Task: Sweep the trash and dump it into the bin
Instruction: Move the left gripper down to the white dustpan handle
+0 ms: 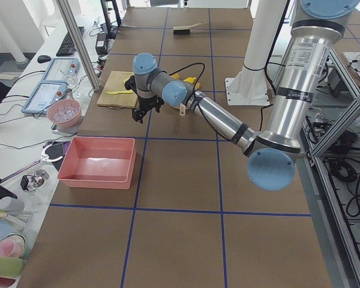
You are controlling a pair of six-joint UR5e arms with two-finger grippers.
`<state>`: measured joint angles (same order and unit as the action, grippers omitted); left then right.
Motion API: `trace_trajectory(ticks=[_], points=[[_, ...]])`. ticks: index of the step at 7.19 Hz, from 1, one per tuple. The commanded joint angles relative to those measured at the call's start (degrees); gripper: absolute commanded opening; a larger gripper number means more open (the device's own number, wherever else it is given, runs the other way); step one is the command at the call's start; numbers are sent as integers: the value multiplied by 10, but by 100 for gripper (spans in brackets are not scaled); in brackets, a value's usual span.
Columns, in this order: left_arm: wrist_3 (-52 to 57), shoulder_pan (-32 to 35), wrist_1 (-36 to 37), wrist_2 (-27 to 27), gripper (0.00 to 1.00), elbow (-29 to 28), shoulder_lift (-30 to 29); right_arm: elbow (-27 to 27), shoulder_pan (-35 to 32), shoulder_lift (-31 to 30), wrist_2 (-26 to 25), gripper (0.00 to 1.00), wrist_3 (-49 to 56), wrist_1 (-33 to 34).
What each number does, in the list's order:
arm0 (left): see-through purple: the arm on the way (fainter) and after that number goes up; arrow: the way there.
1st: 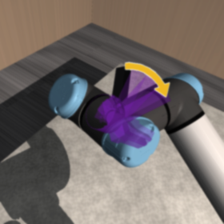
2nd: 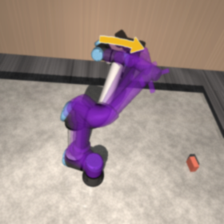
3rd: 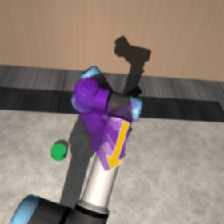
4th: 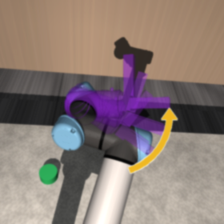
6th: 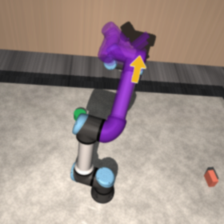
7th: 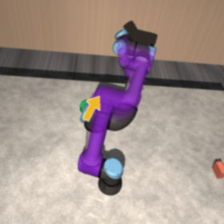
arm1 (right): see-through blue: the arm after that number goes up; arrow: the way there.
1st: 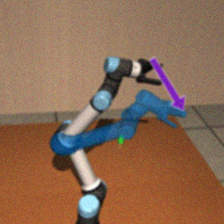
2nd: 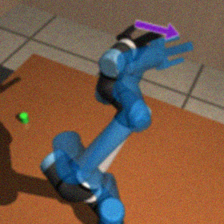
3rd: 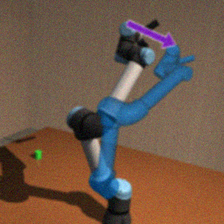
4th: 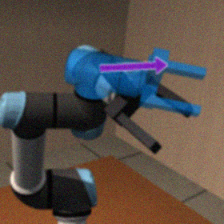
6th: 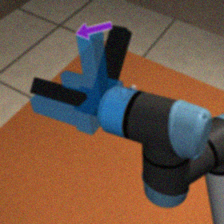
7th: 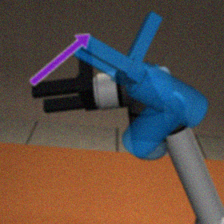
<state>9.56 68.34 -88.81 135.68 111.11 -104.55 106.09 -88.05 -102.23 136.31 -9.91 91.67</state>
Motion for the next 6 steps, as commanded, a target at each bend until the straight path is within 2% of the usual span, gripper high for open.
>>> trace_trajectory(ticks=[1,3,4,6], points=[[3,-29,0,-4,98,13,-24,24,35,-42,13,100,-15,-45],[3,-68,0,-4,98,24,-54,24,94,-119,6,100,-110,-193],[2,-89,0,-5,98,32,-65,15,128,-139,-11,100,-116,-245],[3,-136,-25,-63,98,59,-56,9,175,-139,-30,100,-153,-273]])
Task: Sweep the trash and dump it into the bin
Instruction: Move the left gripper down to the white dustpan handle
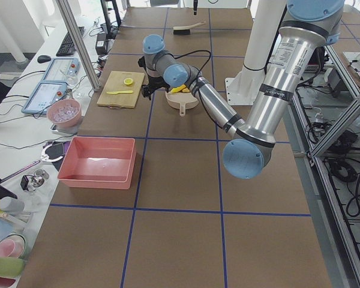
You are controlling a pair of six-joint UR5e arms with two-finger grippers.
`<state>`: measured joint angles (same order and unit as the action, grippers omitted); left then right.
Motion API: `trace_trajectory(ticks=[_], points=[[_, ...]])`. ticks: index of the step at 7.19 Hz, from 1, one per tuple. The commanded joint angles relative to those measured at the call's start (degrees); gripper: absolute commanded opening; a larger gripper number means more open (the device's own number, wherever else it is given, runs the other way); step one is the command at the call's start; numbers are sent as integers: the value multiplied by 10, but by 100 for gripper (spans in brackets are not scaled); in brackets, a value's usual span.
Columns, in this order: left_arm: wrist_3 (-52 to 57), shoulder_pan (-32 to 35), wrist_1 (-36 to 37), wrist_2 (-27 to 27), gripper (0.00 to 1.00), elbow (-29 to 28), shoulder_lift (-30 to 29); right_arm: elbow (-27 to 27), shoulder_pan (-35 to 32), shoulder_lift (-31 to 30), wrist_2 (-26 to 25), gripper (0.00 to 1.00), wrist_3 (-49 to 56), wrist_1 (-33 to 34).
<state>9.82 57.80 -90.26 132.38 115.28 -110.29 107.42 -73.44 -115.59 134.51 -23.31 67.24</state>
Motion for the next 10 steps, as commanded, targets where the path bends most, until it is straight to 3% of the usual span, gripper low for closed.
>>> trace_trajectory(ticks=[1,4,7,8,9,10], points=[[1,-35,-5,-31,98,14,-6,-17,45,-5,-22,100,-22,-45],[3,-86,-12,-50,98,-14,-47,-70,74,-5,-27,100,-41,-135],[138,-91,-71,-54,98,-39,-41,-82,114,-2,-33,100,-67,-159],[178,-94,-91,-52,98,-46,-16,-82,123,0,-33,93,-81,-163],[163,-96,-192,-47,98,-73,12,-82,130,1,-33,63,-82,-164],[114,-108,-286,-31,98,-109,24,-82,131,1,-33,22,-81,-168]])
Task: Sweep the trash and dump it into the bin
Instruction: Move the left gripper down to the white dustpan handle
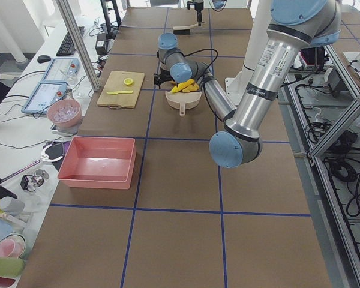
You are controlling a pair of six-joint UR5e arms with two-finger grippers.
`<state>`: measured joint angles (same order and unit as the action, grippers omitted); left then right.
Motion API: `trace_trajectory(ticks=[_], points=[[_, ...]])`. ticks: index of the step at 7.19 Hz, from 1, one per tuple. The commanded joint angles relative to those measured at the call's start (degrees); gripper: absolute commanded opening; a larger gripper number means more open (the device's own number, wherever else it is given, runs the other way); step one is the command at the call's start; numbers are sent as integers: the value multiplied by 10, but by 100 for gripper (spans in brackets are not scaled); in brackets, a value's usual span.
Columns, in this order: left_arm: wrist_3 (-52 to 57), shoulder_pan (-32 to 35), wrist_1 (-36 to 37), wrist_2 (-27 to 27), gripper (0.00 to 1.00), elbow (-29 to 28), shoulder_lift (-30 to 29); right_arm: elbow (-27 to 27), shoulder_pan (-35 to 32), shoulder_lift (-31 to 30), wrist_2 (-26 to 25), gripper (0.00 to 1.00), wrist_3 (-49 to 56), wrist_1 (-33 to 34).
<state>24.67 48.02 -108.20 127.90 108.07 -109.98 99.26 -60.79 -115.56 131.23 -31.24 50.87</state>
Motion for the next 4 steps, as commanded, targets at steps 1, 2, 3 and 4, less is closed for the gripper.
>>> trace_trajectory(ticks=[1,2,3,4], points=[[-113,-36,-185,20,98,-59,21,1,6,1,3,0,-2,-4],[-187,-62,-277,19,98,-85,22,1,7,-2,3,0,1,-4],[-201,-77,-372,17,98,-128,22,7,6,-2,4,0,3,-4],[-218,-83,-440,19,98,-151,22,7,6,0,6,0,16,-4]])
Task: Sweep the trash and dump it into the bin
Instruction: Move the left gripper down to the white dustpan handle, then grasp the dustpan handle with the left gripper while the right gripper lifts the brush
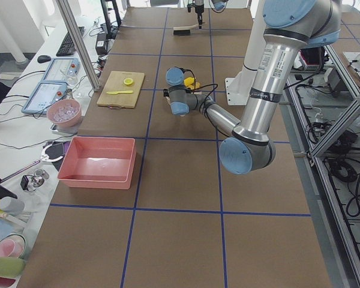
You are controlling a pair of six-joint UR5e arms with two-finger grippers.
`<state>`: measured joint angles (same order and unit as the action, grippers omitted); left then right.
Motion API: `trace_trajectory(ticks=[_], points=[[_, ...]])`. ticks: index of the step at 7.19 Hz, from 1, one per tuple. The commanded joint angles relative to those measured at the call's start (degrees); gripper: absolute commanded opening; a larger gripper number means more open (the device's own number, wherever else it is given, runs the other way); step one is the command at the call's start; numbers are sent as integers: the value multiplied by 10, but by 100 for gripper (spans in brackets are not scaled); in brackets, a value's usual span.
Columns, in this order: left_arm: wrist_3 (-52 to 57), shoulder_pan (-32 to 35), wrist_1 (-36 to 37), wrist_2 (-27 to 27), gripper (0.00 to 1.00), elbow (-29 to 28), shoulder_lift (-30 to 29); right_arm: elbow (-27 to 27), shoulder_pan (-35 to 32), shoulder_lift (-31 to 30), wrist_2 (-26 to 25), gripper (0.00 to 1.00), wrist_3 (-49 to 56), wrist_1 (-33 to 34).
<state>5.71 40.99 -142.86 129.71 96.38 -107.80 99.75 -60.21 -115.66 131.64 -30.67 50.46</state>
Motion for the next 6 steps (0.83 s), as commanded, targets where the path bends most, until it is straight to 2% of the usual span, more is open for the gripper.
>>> trace_trajectory(ticks=[1,2,3,5,6], points=[[-63,-14,-160,3,98,-56,1,6,-2,3,8,0,37,1],[-82,-15,-199,3,98,-68,1,17,-2,2,12,0,29,3],[-83,-15,-205,3,98,-65,2,33,-1,3,9,0,26,19],[-83,-15,-193,-3,98,-90,1,88,34,28,-19,0,9,79],[-83,-16,-179,-4,98,-92,2,96,47,67,-20,0,-2,106]])
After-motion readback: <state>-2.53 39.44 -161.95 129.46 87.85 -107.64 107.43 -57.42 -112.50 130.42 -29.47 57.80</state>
